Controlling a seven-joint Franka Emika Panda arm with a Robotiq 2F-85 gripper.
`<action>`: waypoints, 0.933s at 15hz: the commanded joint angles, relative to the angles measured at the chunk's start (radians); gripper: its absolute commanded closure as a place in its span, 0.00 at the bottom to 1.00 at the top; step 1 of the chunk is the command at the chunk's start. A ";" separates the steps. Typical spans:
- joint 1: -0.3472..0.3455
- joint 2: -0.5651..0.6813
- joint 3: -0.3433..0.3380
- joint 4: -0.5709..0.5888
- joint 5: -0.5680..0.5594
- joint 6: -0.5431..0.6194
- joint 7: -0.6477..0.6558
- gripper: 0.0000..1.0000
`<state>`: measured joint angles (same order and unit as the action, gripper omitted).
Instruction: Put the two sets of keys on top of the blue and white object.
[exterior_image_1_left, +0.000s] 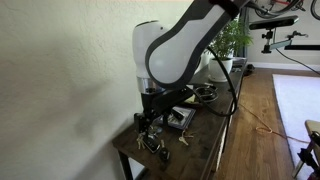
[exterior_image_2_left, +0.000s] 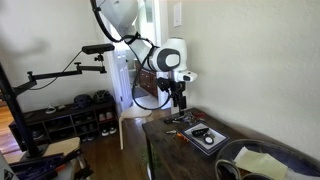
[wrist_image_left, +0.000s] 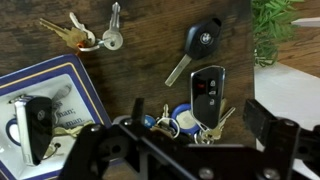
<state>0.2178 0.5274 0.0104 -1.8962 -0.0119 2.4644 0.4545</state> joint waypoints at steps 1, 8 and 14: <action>0.019 0.048 0.001 0.068 0.018 -0.059 0.021 0.00; 0.032 0.125 -0.006 0.141 0.013 -0.068 0.016 0.00; 0.032 0.176 -0.009 0.196 0.013 -0.086 0.011 0.00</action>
<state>0.2359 0.6830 0.0139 -1.7394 -0.0086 2.4216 0.4545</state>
